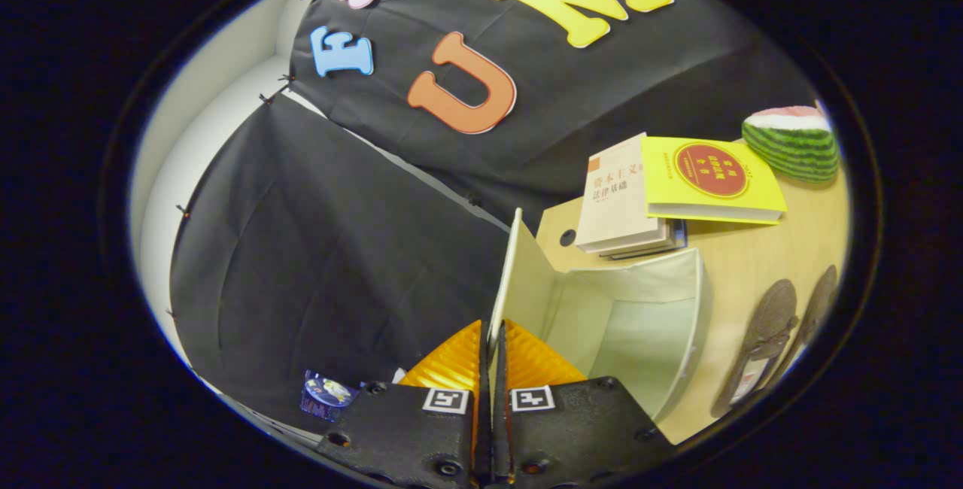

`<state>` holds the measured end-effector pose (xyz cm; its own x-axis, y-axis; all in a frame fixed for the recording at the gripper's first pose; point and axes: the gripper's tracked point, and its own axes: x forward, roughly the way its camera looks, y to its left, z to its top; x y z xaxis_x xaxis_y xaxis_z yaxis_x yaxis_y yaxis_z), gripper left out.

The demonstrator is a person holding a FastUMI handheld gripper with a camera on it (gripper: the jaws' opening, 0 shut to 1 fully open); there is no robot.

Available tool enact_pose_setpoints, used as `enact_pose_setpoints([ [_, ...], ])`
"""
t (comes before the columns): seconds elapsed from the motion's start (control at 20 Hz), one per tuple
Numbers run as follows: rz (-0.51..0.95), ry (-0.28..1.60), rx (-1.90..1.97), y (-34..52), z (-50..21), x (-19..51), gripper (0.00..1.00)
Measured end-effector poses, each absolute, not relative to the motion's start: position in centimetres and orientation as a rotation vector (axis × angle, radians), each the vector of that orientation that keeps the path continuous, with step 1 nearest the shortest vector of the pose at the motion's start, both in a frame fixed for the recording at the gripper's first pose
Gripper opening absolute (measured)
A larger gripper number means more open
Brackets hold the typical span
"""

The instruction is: Open the storage box then place both shoes into the box .Put the left shoe in first, then the right shoe, with the right side of both shoes facing outward in a uniform manner.

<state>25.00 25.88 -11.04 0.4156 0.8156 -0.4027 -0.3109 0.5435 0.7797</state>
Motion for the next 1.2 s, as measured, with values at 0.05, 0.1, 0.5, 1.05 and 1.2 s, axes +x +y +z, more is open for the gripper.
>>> enact_pose_setpoints([
  [0.05, 0.788, 0.863, 0.677, 27.5, -10.3, 24.6, 0.07],
  [0.1, 0.797, 0.860, 0.675, 28.6, -10.1, 24.4, 0.07],
  [0.5, 0.842, 0.848, 0.639, 36.5, -9.5, 22.8, 0.13],
  [1.05, 0.479, 0.866, 0.408, 29.2, -13.4, 25.0, 1.00],
  [1.2, 0.438, 0.880, 0.354, 25.9, -15.0, 25.0, 1.00],
])
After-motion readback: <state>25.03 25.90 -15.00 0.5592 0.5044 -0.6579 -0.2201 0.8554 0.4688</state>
